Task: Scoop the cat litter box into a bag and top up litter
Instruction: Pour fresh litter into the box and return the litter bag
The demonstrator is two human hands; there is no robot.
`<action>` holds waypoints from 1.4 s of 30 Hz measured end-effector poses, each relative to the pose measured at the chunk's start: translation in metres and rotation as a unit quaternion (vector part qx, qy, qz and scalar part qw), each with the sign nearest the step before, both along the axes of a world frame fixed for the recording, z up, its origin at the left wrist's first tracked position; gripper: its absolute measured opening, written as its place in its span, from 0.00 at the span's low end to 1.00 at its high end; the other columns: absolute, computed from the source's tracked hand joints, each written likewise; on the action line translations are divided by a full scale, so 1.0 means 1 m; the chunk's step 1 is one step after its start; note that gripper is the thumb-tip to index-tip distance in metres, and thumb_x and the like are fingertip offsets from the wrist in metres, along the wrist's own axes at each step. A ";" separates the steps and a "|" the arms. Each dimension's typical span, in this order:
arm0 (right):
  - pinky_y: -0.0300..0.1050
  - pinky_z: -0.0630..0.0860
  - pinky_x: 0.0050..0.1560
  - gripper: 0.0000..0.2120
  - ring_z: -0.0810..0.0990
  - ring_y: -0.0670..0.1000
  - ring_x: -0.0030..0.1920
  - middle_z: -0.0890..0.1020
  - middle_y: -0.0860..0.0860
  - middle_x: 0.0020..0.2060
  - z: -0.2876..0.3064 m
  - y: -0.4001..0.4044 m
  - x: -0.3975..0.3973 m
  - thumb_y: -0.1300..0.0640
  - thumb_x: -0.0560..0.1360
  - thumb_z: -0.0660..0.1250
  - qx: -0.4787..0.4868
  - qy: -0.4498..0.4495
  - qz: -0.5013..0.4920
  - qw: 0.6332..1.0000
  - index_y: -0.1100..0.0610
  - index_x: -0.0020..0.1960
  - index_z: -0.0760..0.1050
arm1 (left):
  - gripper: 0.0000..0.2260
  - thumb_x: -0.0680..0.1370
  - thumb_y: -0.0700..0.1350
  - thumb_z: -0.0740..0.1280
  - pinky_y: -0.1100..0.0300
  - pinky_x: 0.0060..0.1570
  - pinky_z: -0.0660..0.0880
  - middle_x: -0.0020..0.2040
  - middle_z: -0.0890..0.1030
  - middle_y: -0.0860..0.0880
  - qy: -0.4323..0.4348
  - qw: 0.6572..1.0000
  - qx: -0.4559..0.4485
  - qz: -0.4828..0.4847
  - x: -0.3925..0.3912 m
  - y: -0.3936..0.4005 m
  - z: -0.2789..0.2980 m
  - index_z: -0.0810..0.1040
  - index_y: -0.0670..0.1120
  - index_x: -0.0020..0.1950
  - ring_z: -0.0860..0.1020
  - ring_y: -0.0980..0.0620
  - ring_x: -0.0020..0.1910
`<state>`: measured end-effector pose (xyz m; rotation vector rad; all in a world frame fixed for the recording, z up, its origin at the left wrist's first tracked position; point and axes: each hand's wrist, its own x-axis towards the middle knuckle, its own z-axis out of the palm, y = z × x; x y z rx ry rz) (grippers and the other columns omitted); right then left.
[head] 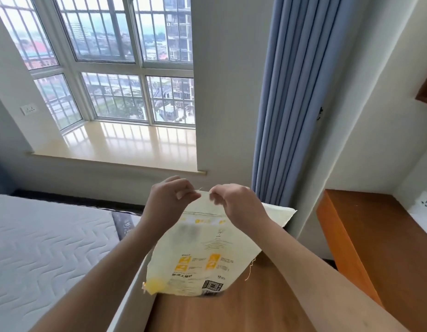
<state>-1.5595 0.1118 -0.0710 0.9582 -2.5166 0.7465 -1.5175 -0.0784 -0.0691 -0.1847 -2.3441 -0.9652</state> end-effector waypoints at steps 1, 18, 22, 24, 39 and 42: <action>0.46 0.78 0.39 0.10 0.80 0.48 0.37 0.83 0.45 0.36 -0.001 -0.008 -0.014 0.66 0.72 0.66 0.002 0.008 0.003 1.000 0.53 0.46 0.80 | 0.06 0.70 0.43 0.77 0.68 0.36 0.71 0.36 0.79 0.56 -0.002 1.000 0.021 0.007 -0.011 -0.005 -0.002 0.81 0.47 0.39 0.77 0.57 0.37; 0.48 0.78 0.48 0.10 0.82 0.46 0.42 0.84 0.44 0.38 0.014 -0.034 -0.192 0.66 0.75 0.65 -0.052 -0.022 -0.025 0.998 0.52 0.46 0.80 | 0.04 0.76 0.48 0.72 0.44 0.45 0.78 0.39 0.85 0.47 -0.248 0.929 0.273 0.009 -0.154 -0.053 -0.105 0.82 0.50 0.43 0.82 0.47 0.40; 0.49 0.78 0.49 0.07 0.82 0.46 0.43 0.84 0.44 0.39 0.015 -0.023 -0.250 0.59 0.78 0.64 -0.052 -0.060 -0.037 0.996 0.51 0.47 0.80 | 0.07 0.76 0.48 0.70 0.55 0.36 0.70 0.37 0.81 0.41 -0.218 0.937 0.270 0.040 -0.199 -0.044 -0.104 0.80 0.47 0.40 0.75 0.53 0.34; 0.48 0.77 0.48 0.07 0.81 0.47 0.44 0.84 0.44 0.42 0.016 -0.019 -0.277 0.51 0.79 0.64 -0.042 -0.074 -0.019 0.996 0.51 0.50 0.80 | 0.10 0.77 0.50 0.69 0.56 0.35 0.69 0.36 0.80 0.41 -0.214 0.945 0.243 0.054 -0.223 -0.041 -0.107 0.78 0.46 0.39 0.74 0.52 0.33; 0.47 0.64 0.66 0.09 0.79 0.53 0.45 0.81 0.49 0.38 -0.092 -0.091 -0.414 0.65 0.66 0.67 0.215 0.171 0.257 0.927 0.53 0.42 0.79 | 0.10 0.77 0.45 0.67 0.53 0.40 0.76 0.34 0.81 0.54 -0.278 0.932 0.142 0.184 -0.356 -0.021 -0.167 0.78 0.52 0.36 0.79 0.56 0.37; 0.46 0.69 0.60 0.08 0.76 0.54 0.39 0.77 0.50 0.32 -0.120 -0.099 -0.433 0.65 0.62 0.70 0.268 0.165 0.219 0.924 0.53 0.36 0.77 | 0.14 0.77 0.43 0.69 0.65 0.37 0.72 0.34 0.82 0.59 -0.292 0.925 0.162 0.182 -0.373 -0.017 -0.191 0.77 0.58 0.34 0.79 0.61 0.36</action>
